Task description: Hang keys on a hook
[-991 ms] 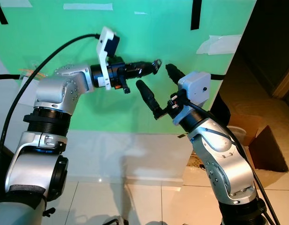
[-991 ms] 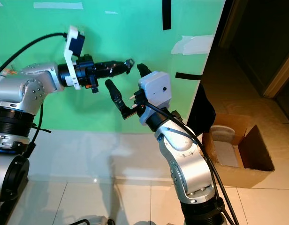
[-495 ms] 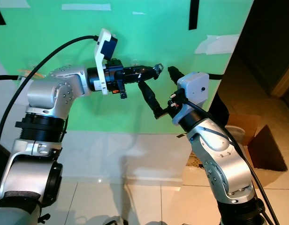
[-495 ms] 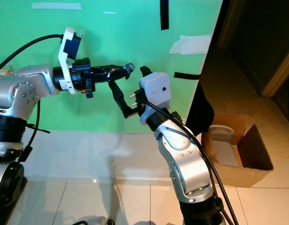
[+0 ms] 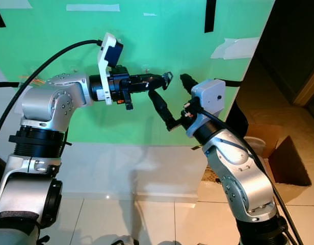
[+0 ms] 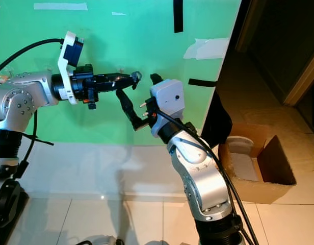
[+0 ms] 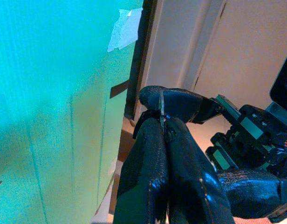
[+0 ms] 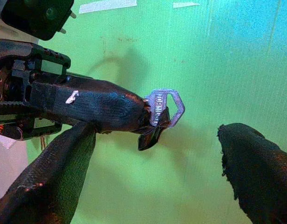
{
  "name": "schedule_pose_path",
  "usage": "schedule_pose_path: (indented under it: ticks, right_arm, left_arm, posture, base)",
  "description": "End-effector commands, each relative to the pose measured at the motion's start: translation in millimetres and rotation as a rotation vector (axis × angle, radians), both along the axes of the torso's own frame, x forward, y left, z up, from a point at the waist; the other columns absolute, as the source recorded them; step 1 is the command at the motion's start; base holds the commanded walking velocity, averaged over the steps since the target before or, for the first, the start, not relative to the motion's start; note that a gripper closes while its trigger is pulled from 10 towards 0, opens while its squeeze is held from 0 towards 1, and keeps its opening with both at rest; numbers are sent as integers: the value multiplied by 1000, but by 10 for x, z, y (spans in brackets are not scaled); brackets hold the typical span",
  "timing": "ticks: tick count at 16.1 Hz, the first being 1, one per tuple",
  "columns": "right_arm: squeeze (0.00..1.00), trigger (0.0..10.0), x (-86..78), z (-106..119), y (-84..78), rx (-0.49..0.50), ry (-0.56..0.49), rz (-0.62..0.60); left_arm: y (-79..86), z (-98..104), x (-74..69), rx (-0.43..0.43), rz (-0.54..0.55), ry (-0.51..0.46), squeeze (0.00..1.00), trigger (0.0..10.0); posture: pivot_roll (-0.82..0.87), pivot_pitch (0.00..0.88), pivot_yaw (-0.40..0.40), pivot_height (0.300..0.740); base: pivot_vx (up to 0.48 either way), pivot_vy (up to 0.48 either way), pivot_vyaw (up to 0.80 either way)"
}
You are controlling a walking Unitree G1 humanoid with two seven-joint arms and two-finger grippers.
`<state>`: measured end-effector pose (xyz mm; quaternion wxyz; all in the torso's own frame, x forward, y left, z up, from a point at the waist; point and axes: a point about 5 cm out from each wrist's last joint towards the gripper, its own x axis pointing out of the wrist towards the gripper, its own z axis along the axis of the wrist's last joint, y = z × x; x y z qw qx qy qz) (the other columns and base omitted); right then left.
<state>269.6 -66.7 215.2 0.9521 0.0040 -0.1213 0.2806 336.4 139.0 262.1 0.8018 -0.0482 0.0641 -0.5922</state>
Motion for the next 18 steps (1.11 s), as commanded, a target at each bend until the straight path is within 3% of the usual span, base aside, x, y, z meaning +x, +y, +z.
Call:
schedule_pose_path:
  ticks: [1, 8, 10, 11, 14, 15, 16, 17, 18]
  right_arm:
    - [0, 10000, 83, 41, -219, 8, -9, -128]
    - [0, 10000, 106, -27, -225, 4, 32, -139]
    - [0, 7451, 119, -25, -246, 19, 39, -154]
    - [0, 7098, 121, -26, -252, 21, 41, -160]
    - [0, 3686, 128, -41, -270, 17, 48, -170]
    - [0, 2980, 132, -44, -268, 17, 49, -164]
    - [0, 2980, 132, -44, -266, 18, 49, -162]
    - [0, 745, 131, -45, -262, 18, 49, -157]
    - [0, 0, 127, -48, -257, 20, 50, -149]
  left_arm:
    - [54, -51, -51, 16, -19, 26, 0, 10000]
    - [51, -25, -76, 10, -29, 27, 0, 10000]
    - [42, -22, -92, 7, -44, 32, 0, 10000]
    - [45, -24, -95, 8, -44, 32, 0, 10000]
    - [52, -23, -86, 8, -37, 31, 0, 10000]
    - [53, -24, -77, 8, -33, 29, 0, 10000]
    - [54, -24, -75, 8, -30, 28, 0, 10000]
    - [57, -24, -68, 8, -24, 26, 0, 10000]
    - [67, -21, -49, 5, -8, 24, 0, 10000]
  posture:
    - [28, 0, 19, 740]
    - [28, 0, 18, 740]
    - [27, 0, 21, 740]
    - [27, 0, 21, 740]
    - [25, 0, 23, 740]
    - [26, 0, 20, 740]
    - [26, 0, 20, 740]
    - [26, 0, 20, 740]
    - [26, 0, 20, 740]
  base:
    - [0, 0, 0]
    - [0, 0, 0]
    - [0, 0, 0]
    - [0, 0, 0]
    - [0, 0, 0]
    - [0, 0, 0]
    - [0, 0, 0]
    - [0, 0, 0]
    - [0, 0, 0]
